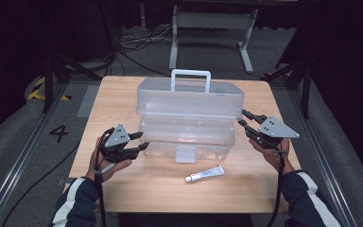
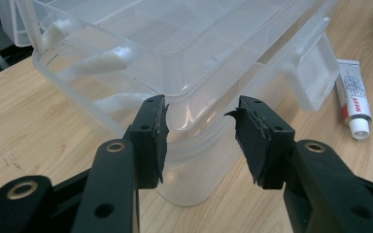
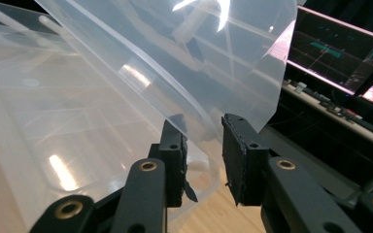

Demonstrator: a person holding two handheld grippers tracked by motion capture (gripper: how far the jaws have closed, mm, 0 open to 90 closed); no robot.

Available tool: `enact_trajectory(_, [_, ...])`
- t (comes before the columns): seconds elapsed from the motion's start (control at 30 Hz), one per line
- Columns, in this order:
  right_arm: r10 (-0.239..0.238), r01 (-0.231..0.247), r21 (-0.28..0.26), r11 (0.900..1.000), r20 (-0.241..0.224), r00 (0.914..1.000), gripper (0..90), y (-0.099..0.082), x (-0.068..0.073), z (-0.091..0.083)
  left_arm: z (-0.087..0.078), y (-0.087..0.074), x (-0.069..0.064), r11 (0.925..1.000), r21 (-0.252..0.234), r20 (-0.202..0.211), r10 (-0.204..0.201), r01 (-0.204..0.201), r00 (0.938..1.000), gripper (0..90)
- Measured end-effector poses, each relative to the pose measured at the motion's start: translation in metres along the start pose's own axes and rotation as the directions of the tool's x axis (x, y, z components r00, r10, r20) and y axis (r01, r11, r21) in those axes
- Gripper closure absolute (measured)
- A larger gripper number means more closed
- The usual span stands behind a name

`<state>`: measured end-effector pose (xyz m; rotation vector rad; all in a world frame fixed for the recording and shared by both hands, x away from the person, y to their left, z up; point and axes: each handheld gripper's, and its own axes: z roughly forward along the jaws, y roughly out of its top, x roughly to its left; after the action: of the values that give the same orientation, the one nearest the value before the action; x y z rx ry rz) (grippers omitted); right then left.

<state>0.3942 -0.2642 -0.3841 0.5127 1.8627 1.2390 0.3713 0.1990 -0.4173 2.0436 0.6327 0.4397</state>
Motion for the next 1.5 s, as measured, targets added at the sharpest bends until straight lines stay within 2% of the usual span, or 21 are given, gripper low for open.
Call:
enact_trajectory(0.2, [0.000,0.000,-0.010,1.0000,0.060,0.9982,76.4,0.004,0.000,0.004,0.001,0.000,-0.001,1.0000,-0.006,0.010,-0.001,0.001,1.0000,54.9])
enact_trajectory(0.33, [0.003,-0.003,-0.002,1.0000,0.100,0.9949,79.3,0.007,-0.004,0.008,0.001,0.002,-0.003,0.9999,0.000,0.014,0.014,-0.014,0.9998,54.7])
enact_trajectory(0.47, [0.007,-0.007,-0.003,1.0000,0.118,0.9930,80.1,0.010,-0.006,0.011,0.001,0.004,-0.007,0.9994,0.010,0.024,0.032,-0.033,0.9992,54.4])
enact_trajectory(0.8, [0.038,-0.038,-0.006,0.9993,0.131,0.9906,81.4,0.016,-0.016,0.019,0.009,0.008,-0.013,0.9970,0.033,0.032,0.069,-0.070,0.9971,53.5])
enact_trajectory(0.87, [0.050,-0.049,-0.010,0.9988,0.144,0.9884,81.8,0.017,-0.017,0.022,0.011,0.010,-0.015,0.9956,0.042,0.032,0.082,-0.083,0.9961,53.5])
enact_trajectory(0.9, [0.054,-0.053,-0.013,0.9985,0.149,0.9874,81.8,0.018,-0.017,0.023,0.014,0.012,-0.016,0.9917,0.063,0.031,0.110,-0.112,0.9934,53.3])
enact_trajectory(0.93, [0.054,-0.053,-0.013,0.9985,0.149,0.9874,81.8,0.018,-0.017,0.023,0.014,0.012,-0.016,0.9917,0.063,0.031,0.110,-0.112,0.9934,53.3])
enact_trajectory(1.13, [0.074,-0.073,-0.017,0.9972,0.166,0.9832,82.7,0.021,-0.020,0.028,0.022,0.016,-0.016,0.9878,0.083,0.065,0.126,-0.132,0.9898,53.2])
enact_trajectory(1.27, [0.088,-0.086,-0.019,0.9961,0.174,0.9808,82.9,0.023,-0.023,0.031,0.026,0.019,-0.017,0.9843,0.096,0.079,0.141,-0.148,0.9869,55.3])
enact_trajectory(1.37, [0.095,-0.093,-0.019,0.9955,0.178,0.9795,83.2,0.025,-0.024,0.032,0.028,0.020,-0.016,0.9809,0.114,0.057,0.152,-0.158,0.9867,59.4])
enact_trajectory(1.43, [0.100,-0.098,-0.021,0.9950,0.178,0.9789,83.2,0.025,-0.025,0.033,0.030,0.019,-0.014,0.9808,0.116,0.042,0.153,-0.156,0.9874,62.7])
enact_trajectory(1.5, [0.101,-0.099,-0.021,0.9949,0.177,0.9791,83.3,0.026,-0.026,0.034,0.031,0.019,-0.012,0.9821,0.110,0.055,0.148,-0.153,0.9875,64.8])
